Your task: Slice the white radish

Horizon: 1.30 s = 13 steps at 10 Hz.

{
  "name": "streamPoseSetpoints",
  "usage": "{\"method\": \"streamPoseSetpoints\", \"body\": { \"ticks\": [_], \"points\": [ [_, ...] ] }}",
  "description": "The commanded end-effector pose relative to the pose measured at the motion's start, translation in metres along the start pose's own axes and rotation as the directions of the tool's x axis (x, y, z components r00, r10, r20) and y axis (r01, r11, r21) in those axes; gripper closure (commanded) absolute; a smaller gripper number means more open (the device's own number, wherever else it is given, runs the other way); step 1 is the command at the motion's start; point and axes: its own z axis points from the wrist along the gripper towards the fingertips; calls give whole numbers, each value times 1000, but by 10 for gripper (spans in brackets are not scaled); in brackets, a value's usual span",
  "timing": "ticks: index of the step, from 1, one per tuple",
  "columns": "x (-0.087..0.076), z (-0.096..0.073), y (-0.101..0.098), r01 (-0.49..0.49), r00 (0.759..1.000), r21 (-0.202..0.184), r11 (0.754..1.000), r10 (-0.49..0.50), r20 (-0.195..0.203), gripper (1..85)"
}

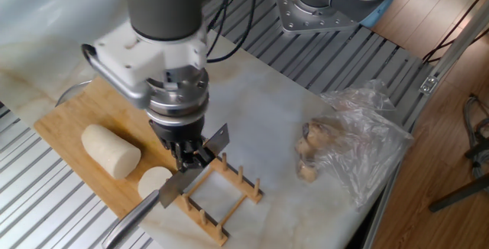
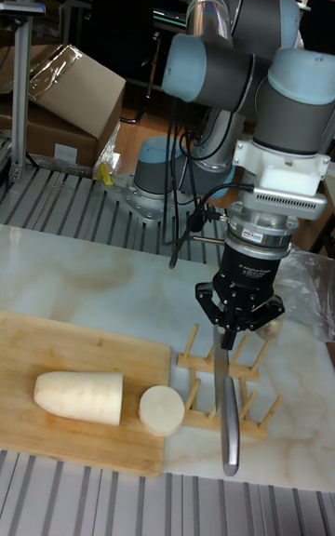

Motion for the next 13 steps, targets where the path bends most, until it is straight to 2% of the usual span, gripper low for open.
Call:
{"method": "streamPoseSetpoints", "body": {
  "ticks": [1,4,6,9,13],
  "points": [
    [9,13,-6,-2,1000,21,1000,2,11,843],
    [19,31,-8,-5,1000,19,1000,5,14,843],
    [26,36,-13,3,1000,35,999,-4,5,843],
    [30,49,-14,12,1000,19,1000,-12,22,843],
    [35,56,-19,8,1000,26,1000,-8,8,843]
  ]
}}
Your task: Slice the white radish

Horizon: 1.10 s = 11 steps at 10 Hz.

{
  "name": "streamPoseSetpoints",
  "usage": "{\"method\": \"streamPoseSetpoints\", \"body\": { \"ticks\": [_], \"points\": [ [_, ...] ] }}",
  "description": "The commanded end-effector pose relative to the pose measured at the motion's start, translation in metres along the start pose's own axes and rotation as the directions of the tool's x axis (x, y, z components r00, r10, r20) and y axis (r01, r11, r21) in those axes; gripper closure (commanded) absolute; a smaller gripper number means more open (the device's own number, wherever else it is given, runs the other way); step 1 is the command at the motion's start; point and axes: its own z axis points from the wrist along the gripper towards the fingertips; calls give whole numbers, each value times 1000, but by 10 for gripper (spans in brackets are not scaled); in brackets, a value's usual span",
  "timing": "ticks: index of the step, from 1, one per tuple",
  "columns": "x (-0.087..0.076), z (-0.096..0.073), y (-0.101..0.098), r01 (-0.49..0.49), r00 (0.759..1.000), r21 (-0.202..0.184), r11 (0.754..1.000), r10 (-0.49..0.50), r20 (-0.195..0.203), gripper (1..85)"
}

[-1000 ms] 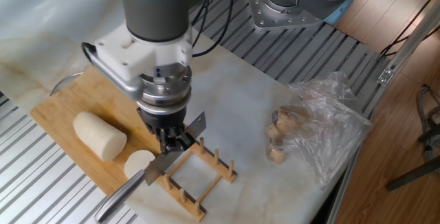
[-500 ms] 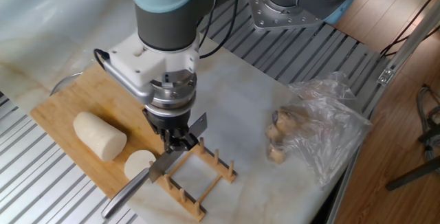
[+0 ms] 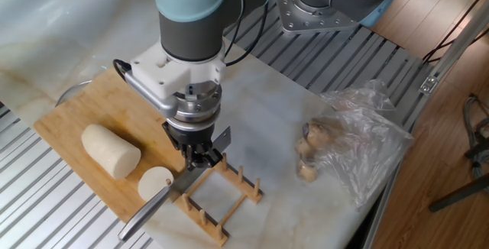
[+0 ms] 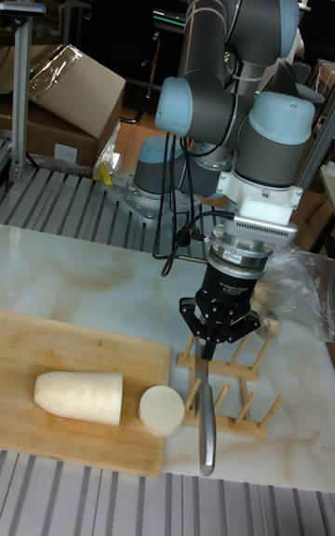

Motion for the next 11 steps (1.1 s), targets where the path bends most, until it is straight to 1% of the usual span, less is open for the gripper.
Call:
{"method": "streamPoseSetpoints", "body": {
  "ticks": [1,3,6,7,11],
  "points": [
    [5,6,-3,-10,1000,-7,1000,10,-13,843],
    [8,6,1,-18,1000,-20,1000,17,-24,843],
    [3,7,-3,-19,1000,-6,1000,19,-6,843],
    [3,9,-3,-20,1000,-4,1000,20,-5,843],
    [9,10,-3,-18,1000,0,1000,18,-25,843]
  ]
}}
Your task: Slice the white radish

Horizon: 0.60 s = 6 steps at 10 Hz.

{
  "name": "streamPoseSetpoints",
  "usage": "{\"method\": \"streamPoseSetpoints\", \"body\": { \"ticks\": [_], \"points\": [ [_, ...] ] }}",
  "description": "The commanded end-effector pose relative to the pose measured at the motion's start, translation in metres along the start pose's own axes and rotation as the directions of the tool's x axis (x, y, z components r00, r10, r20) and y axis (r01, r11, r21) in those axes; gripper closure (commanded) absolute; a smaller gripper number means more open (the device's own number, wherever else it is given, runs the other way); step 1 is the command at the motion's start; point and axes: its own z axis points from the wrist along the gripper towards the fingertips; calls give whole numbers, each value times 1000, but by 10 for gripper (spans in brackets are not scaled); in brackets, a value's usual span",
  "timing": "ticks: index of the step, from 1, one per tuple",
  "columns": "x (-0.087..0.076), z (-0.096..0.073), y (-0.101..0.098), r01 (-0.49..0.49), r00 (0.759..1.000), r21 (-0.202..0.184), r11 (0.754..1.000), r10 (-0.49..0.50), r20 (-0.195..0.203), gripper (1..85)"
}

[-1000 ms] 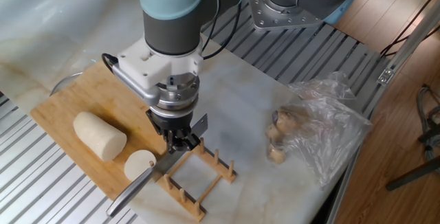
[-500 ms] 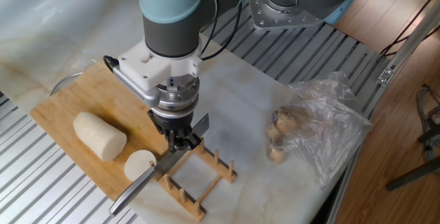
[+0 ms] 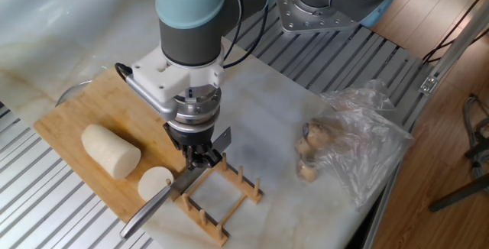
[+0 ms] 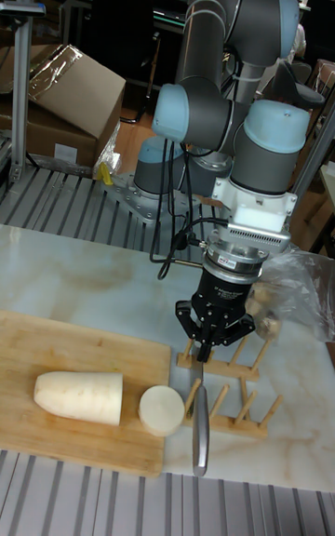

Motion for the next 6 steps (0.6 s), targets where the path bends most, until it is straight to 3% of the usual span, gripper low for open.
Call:
{"method": "streamPoseSetpoints", "body": {
  "ticks": [1,6],
  "points": [
    [3,-1,1,-8,1000,-5,1000,8,-10,843],
    [7,-1,-2,3,1000,5,1000,-3,-26,843]
  ]
}}
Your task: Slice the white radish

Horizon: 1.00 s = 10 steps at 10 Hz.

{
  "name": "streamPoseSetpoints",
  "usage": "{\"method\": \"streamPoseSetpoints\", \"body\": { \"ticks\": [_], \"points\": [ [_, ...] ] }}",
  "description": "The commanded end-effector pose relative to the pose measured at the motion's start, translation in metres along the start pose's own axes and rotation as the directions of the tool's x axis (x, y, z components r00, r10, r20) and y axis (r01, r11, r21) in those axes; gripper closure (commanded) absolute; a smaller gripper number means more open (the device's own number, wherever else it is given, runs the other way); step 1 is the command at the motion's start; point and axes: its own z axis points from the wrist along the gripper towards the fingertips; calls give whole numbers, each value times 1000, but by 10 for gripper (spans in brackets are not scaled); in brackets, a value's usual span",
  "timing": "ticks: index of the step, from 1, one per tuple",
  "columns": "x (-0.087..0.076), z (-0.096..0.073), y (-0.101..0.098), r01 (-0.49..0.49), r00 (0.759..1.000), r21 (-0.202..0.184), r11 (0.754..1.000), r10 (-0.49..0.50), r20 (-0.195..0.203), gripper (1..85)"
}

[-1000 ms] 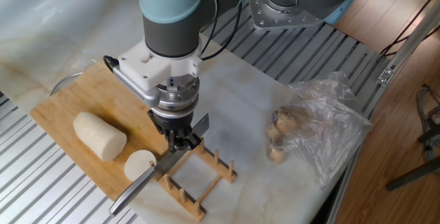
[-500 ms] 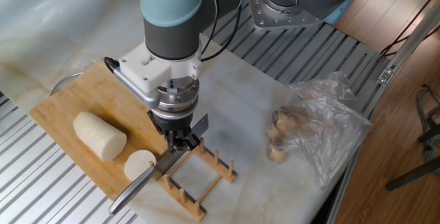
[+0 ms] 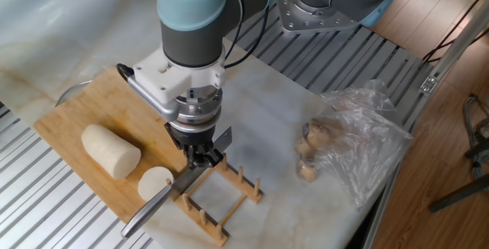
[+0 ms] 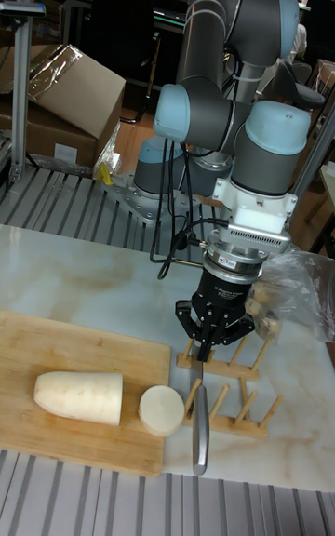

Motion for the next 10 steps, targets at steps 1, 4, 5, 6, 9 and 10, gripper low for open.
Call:
{"method": "streamPoseSetpoints", "body": {
  "ticks": [1,4,5,6,9,10],
  "points": [
    [6,-5,-2,6,1000,1,1000,-6,-23,833],
    [14,-4,-1,14,998,-1,1000,-14,-57,793],
    [15,-2,-1,21,998,-3,1000,-22,-61,780],
    [16,-2,1,26,997,-9,1000,-27,-66,737],
    [20,-3,5,33,996,-26,999,-35,-82,650],
    [20,-3,5,29,996,-27,999,-32,-82,637]
  ]
}}
